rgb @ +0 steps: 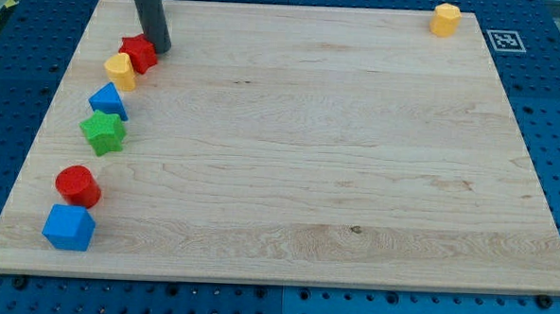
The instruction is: Move the yellow hexagon left a bit
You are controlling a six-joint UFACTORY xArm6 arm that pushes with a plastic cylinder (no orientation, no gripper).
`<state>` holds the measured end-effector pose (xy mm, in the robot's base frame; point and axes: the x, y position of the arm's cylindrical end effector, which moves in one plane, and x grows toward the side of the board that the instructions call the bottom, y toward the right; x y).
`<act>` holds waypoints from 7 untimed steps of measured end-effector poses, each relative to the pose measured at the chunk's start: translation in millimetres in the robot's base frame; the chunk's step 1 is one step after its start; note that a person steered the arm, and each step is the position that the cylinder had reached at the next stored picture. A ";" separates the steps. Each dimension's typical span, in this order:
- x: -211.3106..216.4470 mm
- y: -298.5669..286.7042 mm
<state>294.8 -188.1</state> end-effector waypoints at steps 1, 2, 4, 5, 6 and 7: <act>-12.1 -14.6; -15.2 -15.6; -20.0 125.1; -20.0 242.2; -17.9 359.1; -13.3 479.0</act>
<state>281.5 290.9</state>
